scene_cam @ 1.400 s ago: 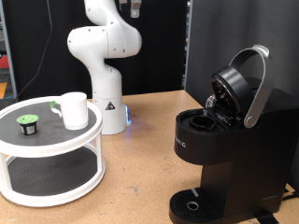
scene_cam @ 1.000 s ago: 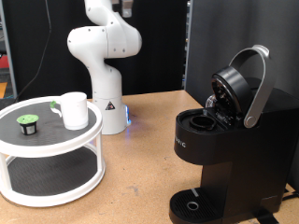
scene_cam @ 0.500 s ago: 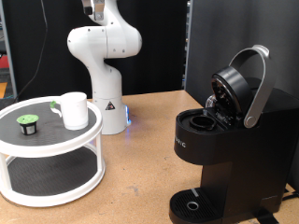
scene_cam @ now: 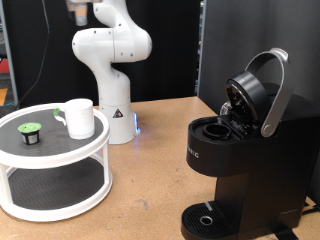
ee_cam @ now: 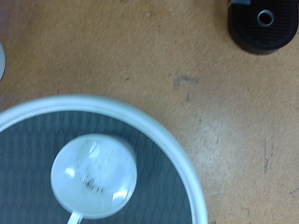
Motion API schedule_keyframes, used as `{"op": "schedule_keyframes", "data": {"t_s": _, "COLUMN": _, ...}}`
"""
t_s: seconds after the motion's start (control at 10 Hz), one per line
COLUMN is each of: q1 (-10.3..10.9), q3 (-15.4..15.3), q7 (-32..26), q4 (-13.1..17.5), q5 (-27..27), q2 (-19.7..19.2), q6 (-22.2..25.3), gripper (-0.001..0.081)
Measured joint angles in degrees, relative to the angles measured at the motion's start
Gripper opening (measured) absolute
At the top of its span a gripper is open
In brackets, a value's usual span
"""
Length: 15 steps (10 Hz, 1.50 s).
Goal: Make a cup of coffee with the keurig machine
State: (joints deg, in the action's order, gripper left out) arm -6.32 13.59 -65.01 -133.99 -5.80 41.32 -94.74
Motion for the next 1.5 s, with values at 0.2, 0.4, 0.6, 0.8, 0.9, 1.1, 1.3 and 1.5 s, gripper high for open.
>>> {"op": "schedule_keyframes", "data": {"t_s": 0.2, "q1": -0.7, "q3": 3.4, "q7": -5.3, "q4": 0.8, "q5": -2.3, "q2": -1.0, "q6": 0.0, "gripper": 0.0803}}
{"op": "schedule_keyframes", "data": {"t_s": 0.4, "q1": -0.7, "q3": 4.3, "q7": -6.4, "q4": 1.4, "q5": -2.5, "q2": -1.7, "q6": 0.0, "gripper": 0.0803}}
{"op": "schedule_keyframes", "data": {"t_s": 0.6, "q1": -0.7, "q3": 4.6, "q7": -6.9, "q4": 1.2, "q5": -2.5, "q2": -1.9, "q6": -0.5, "gripper": 0.0803}}
{"op": "schedule_keyframes", "data": {"t_s": 0.8, "q1": -0.8, "q3": 6.5, "q7": -9.5, "q4": 2.0, "q5": -3.3, "q2": -2.8, "q6": -0.6, "gripper": 0.0803}}
{"op": "schedule_keyframes", "data": {"t_s": 0.9, "q1": -0.9, "q3": 7.8, "q7": -11.4, "q4": 3.2, "q5": -4.4, "q2": -3.8, "q6": -0.2, "gripper": 0.0803}}
{"op": "schedule_keyframes", "data": {"t_s": 1.1, "q1": -1.1, "q3": 10.6, "q7": -14.9, "q4": 5.9, "q5": -5.7, "q2": -6.5, "q6": -0.1, "gripper": 0.0803}}
{"op": "schedule_keyframes", "data": {"t_s": 1.3, "q1": -1.3, "q3": 12.0, "q7": -14.6, "q4": 8.1, "q5": -5.7, "q2": -8.7, "q6": 0.3, "gripper": 0.0803}}
{"op": "schedule_keyframes", "data": {"t_s": 1.5, "q1": -1.8, "q3": 12.1, "q7": -13.8, "q4": 8.7, "q5": -5.7, "q2": -9.8, "q6": 0.4, "gripper": 0.0803}}
